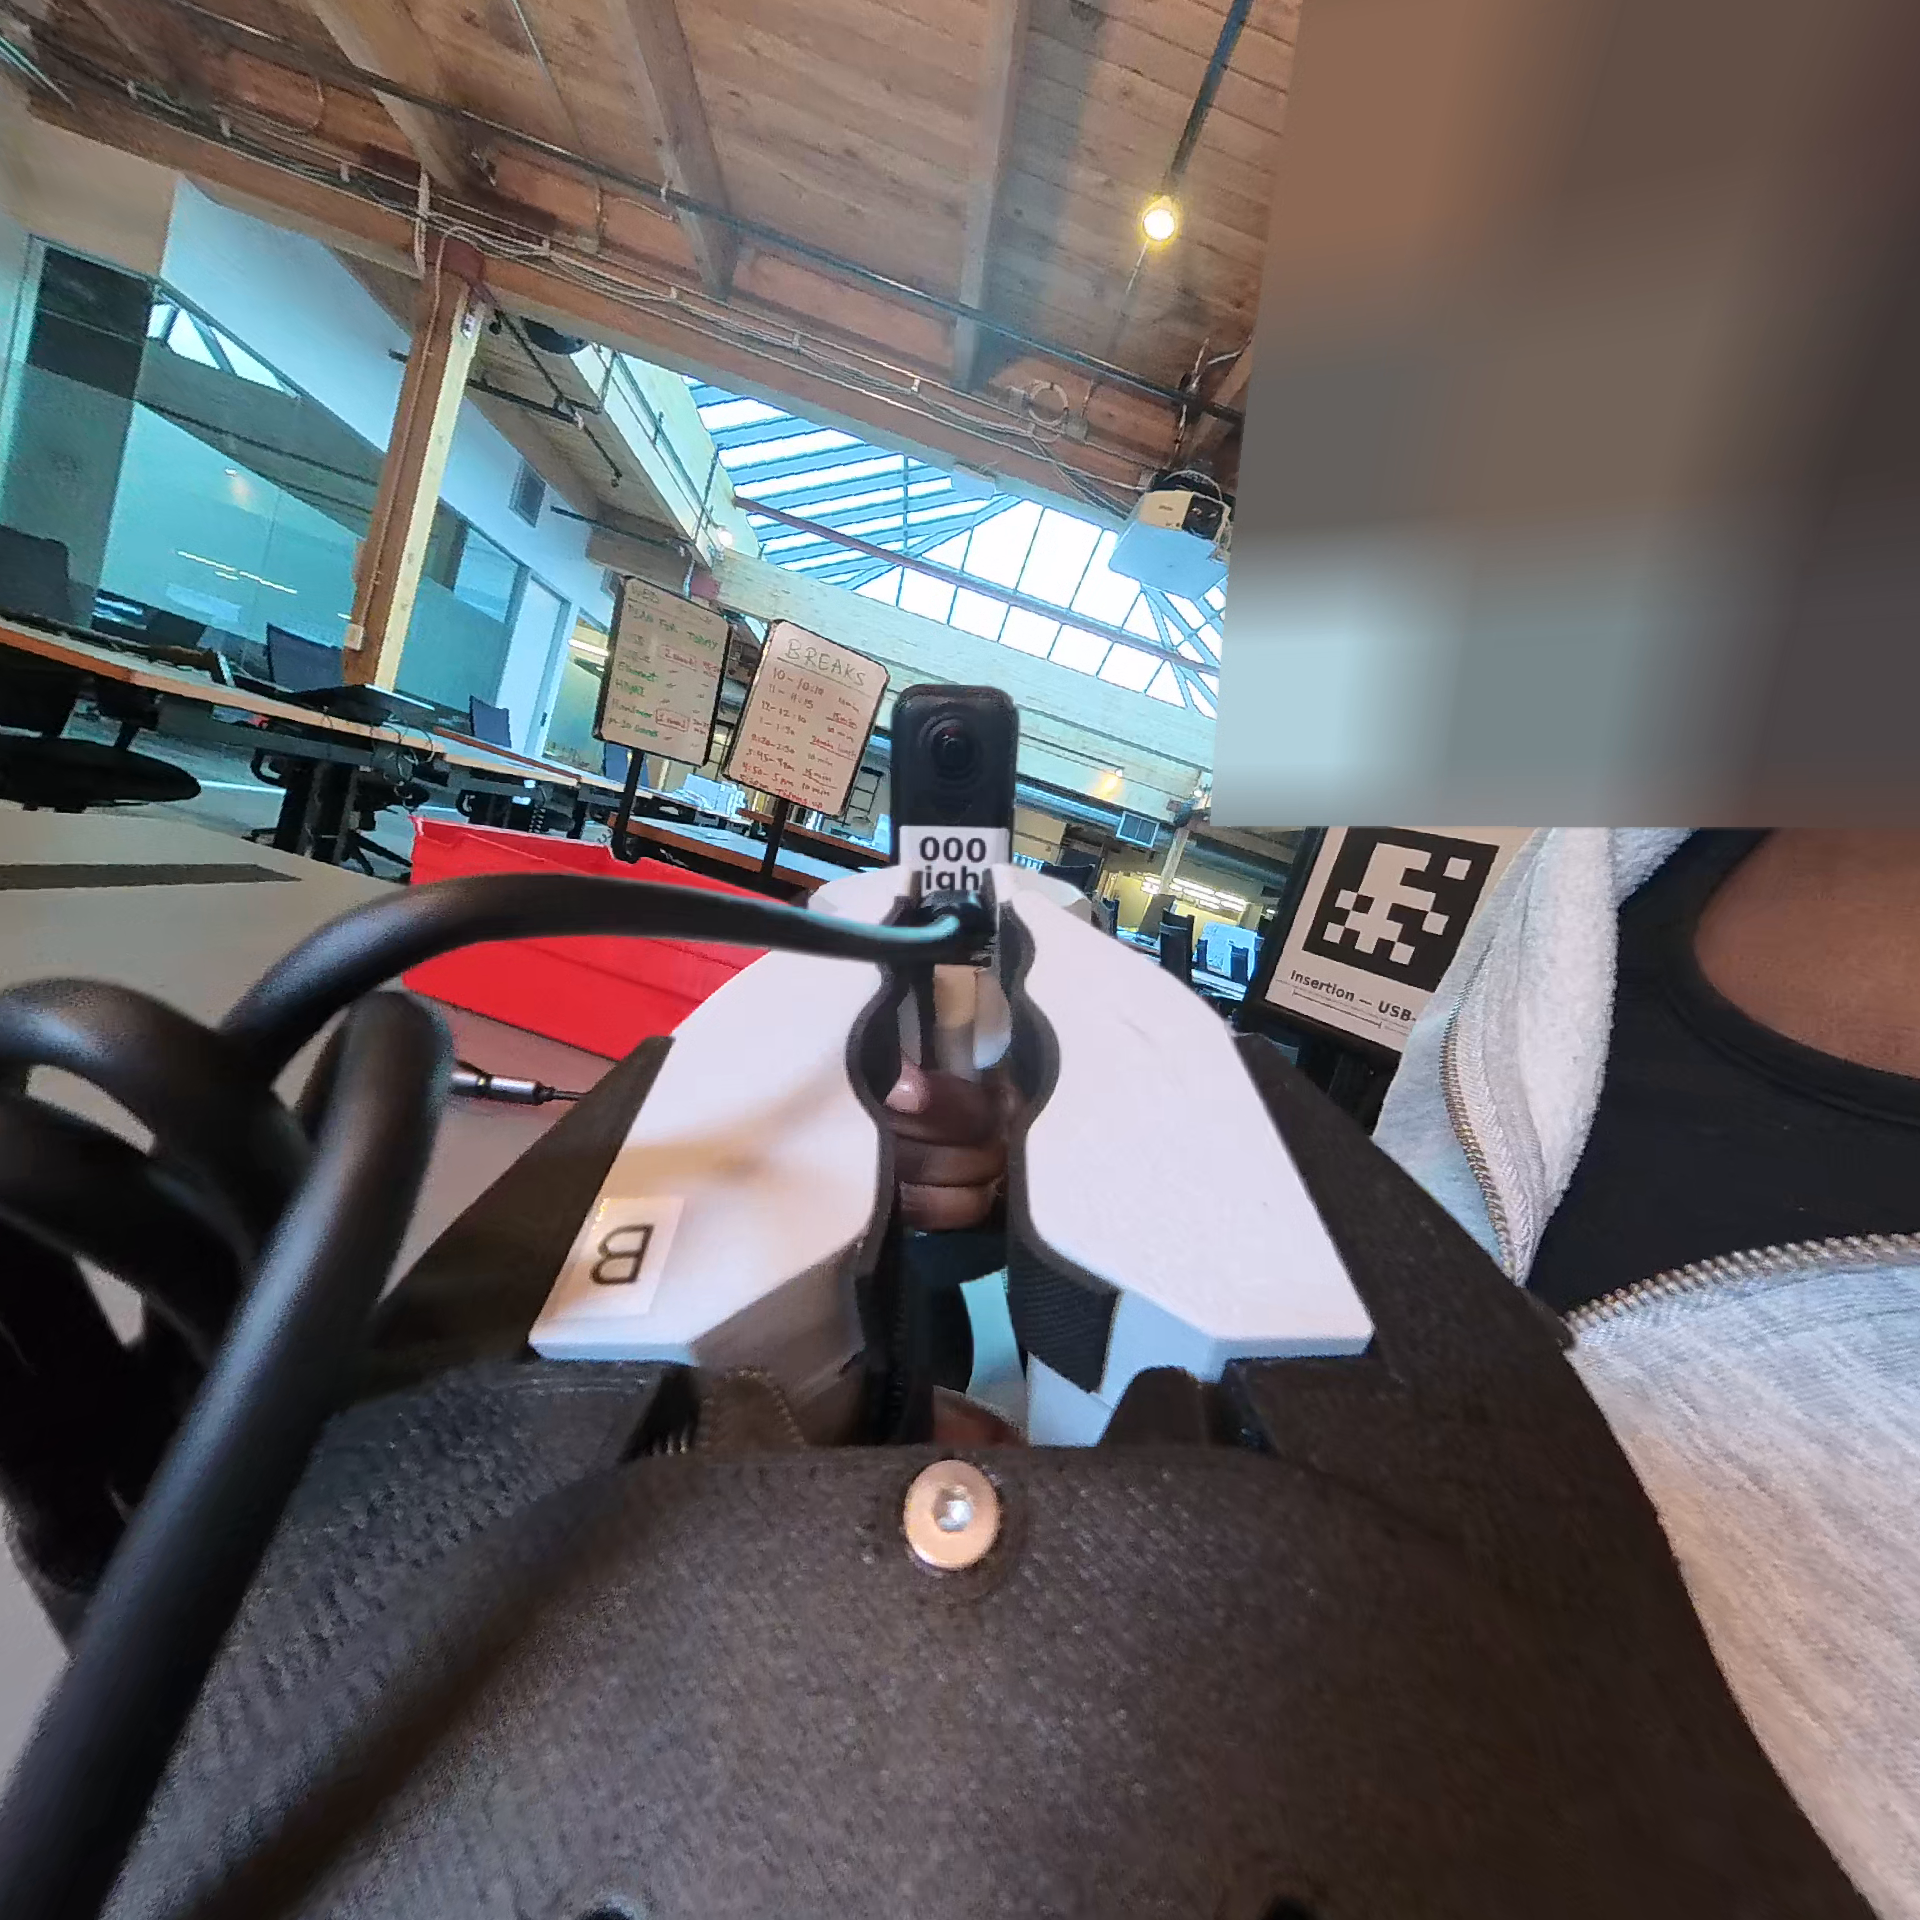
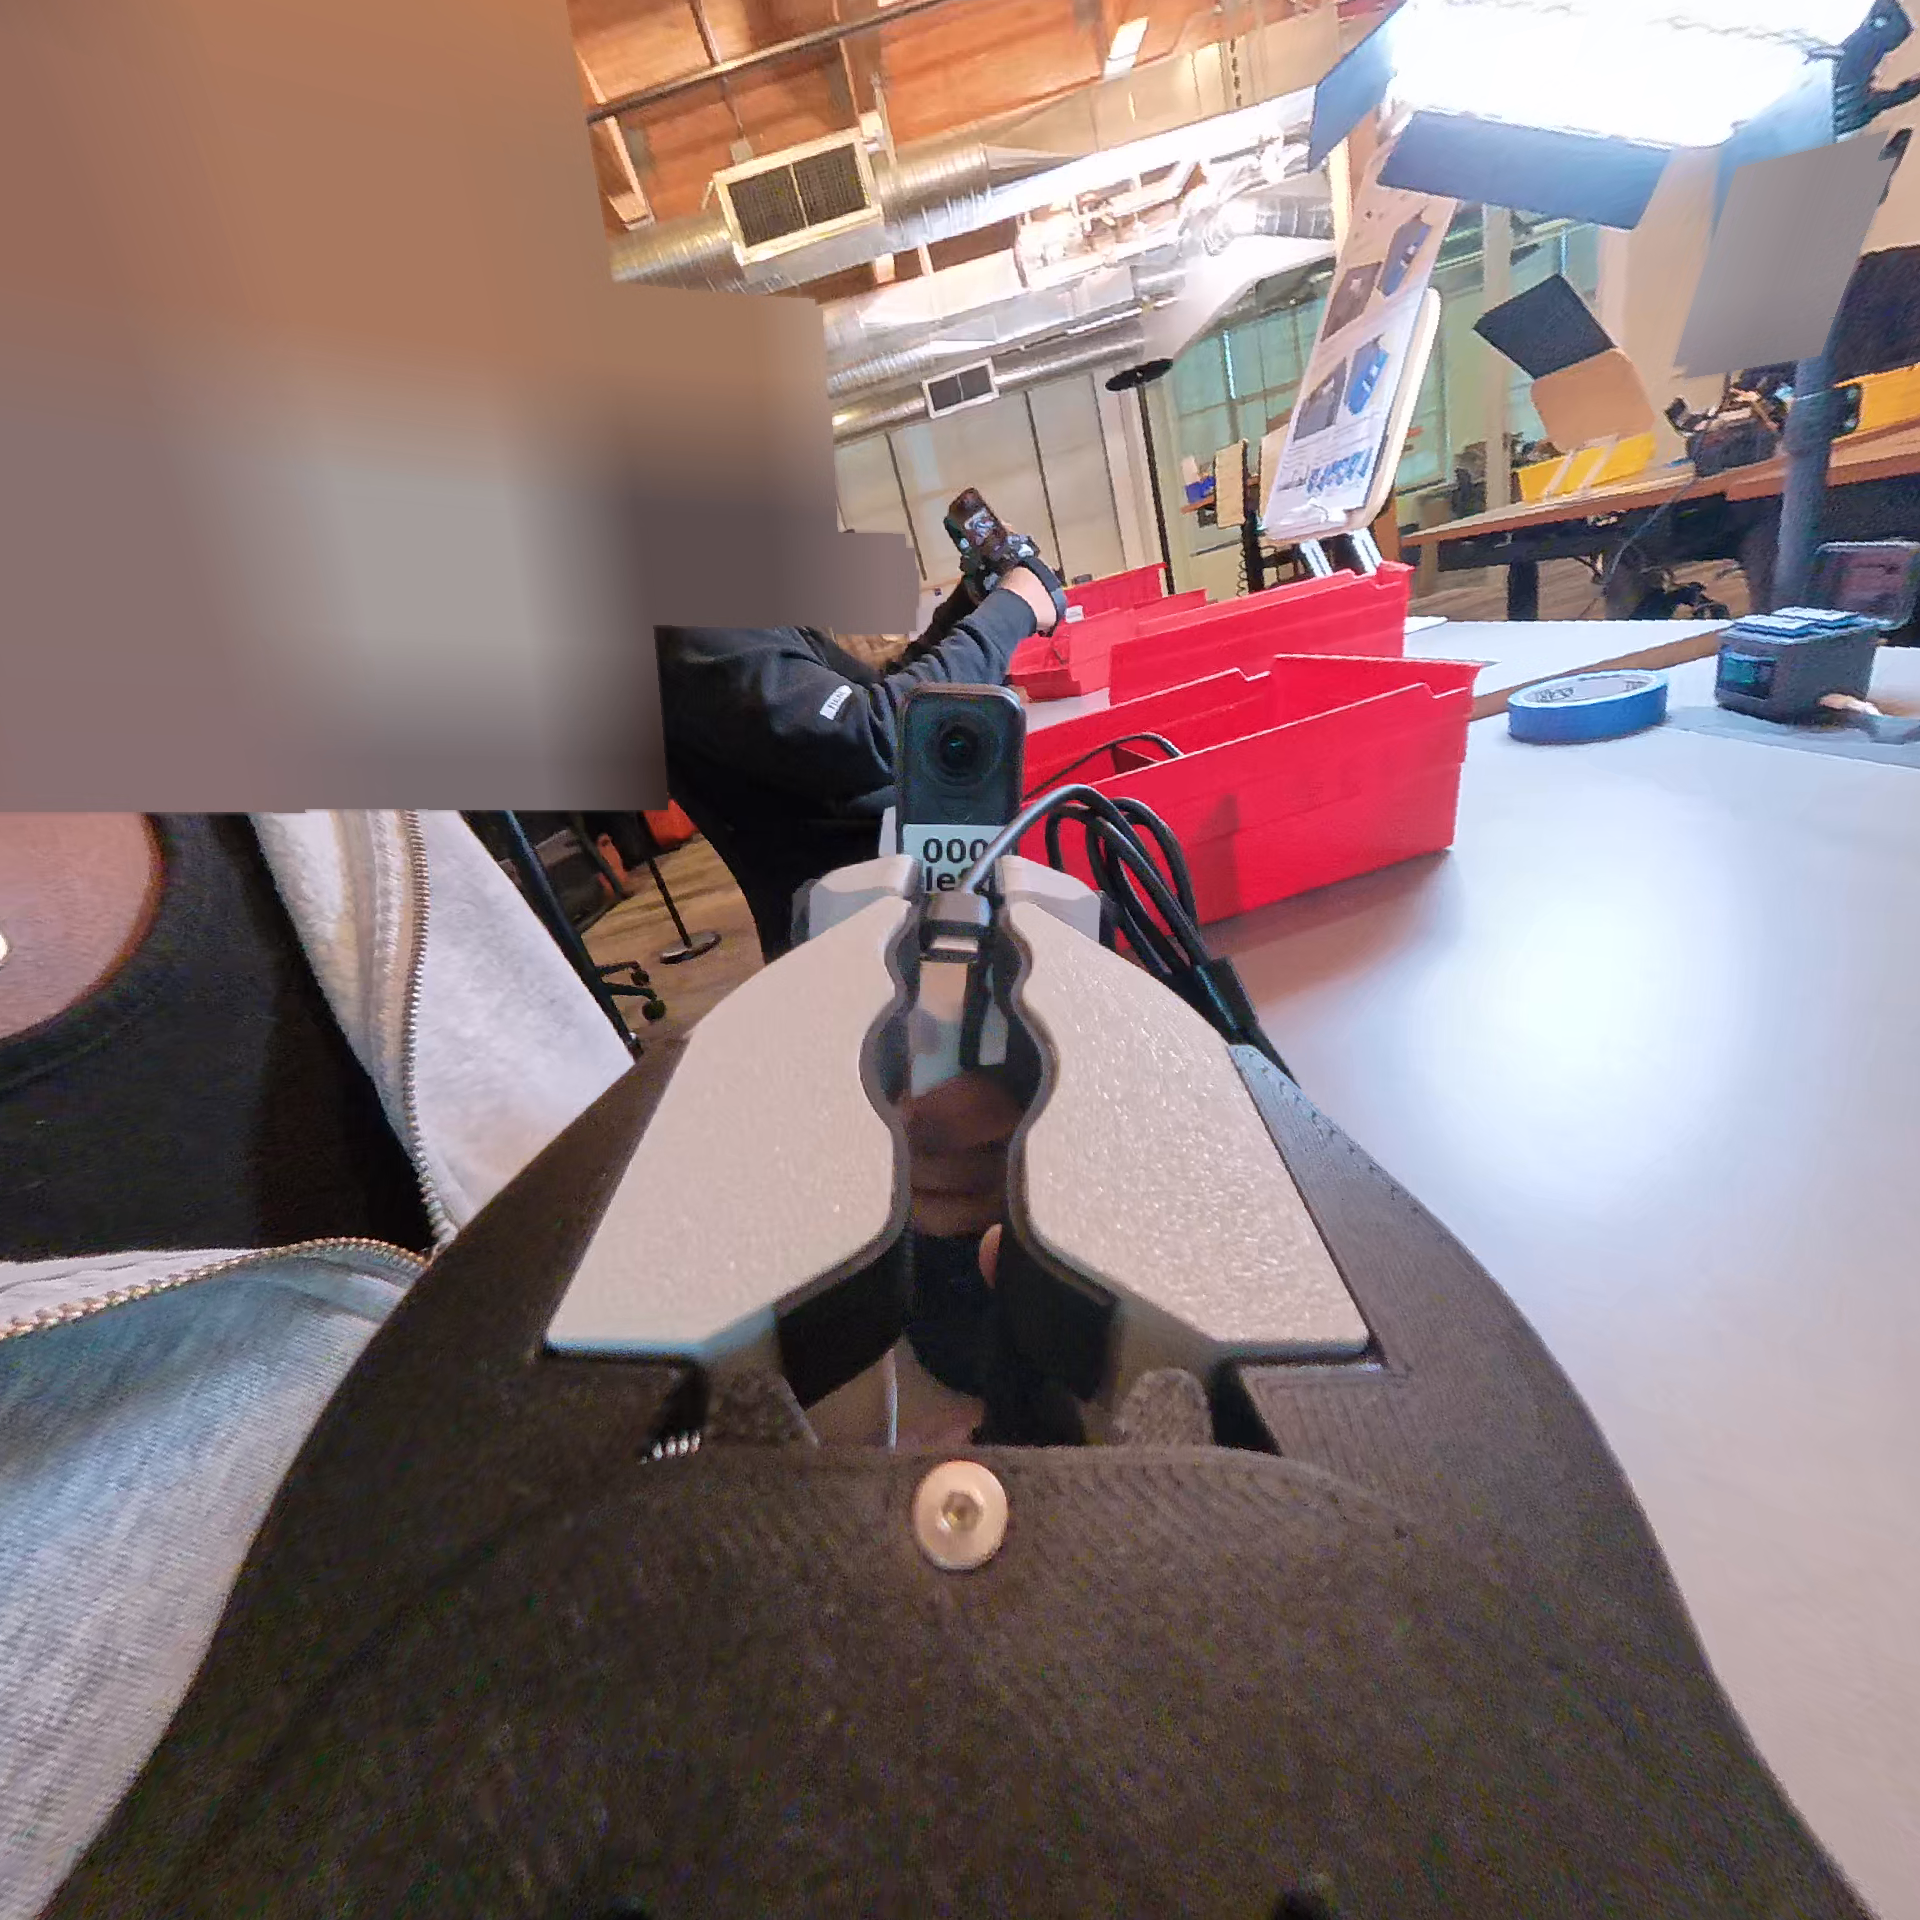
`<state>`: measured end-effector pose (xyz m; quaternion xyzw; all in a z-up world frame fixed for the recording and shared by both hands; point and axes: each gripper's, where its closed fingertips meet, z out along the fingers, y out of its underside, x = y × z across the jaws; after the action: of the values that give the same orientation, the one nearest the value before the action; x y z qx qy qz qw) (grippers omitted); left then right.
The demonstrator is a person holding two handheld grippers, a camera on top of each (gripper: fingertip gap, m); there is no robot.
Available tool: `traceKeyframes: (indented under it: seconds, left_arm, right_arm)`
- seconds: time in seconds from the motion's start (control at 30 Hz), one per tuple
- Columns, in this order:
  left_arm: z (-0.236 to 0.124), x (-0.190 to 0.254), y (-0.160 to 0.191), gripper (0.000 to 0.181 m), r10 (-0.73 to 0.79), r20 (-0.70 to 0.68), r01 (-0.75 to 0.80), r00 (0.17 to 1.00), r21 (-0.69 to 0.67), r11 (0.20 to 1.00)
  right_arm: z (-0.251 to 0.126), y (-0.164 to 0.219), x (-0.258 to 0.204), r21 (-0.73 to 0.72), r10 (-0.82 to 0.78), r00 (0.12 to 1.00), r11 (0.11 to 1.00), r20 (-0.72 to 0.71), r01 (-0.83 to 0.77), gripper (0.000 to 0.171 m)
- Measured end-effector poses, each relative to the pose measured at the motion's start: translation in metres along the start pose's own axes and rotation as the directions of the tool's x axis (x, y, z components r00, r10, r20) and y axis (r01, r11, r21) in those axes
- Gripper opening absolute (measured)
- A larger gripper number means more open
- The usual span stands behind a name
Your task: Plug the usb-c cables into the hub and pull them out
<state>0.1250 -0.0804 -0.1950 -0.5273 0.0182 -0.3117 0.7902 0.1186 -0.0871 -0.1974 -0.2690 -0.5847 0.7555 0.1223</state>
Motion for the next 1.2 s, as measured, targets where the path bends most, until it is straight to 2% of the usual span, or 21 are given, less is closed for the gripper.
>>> traceKeyframes:
  seconds: [0.47,0.6,0.9,1.2]
  left_arm:
    - [-0.005,-0.005,-0.006,0.013,0.027,0.028,-0.028,0.999,0.037,0.999]
    - [-0.004,-0.003,-0.004,0.013,0.038,0.023,-0.038,0.999,0.027,0.999]
    - [0.001,0.003,0.006,0.016,0.043,-0.019,-0.044,0.999,-0.044,0.998]
    - [0.001,0.003,0.006,0.014,0.059,-0.013,-0.059,0.998,-0.043,0.997]
  right_arm:
    - [-0.002,-0.003,0.003,0.032,-0.013,1.000,0.999,-0.022,0.014,0.014]
    - [-0.001,-0.002,0.002,0.012,-0.049,0.998,0.999,-0.038,0.049,0.012]
    - [-0.004,0.006,-0.004,-0.080,-0.038,0.999,0.996,0.026,0.040,0.011]
    - [-0.003,0.004,-0.004,-0.095,-0.054,0.998,0.994,0.023,0.056,0.012]
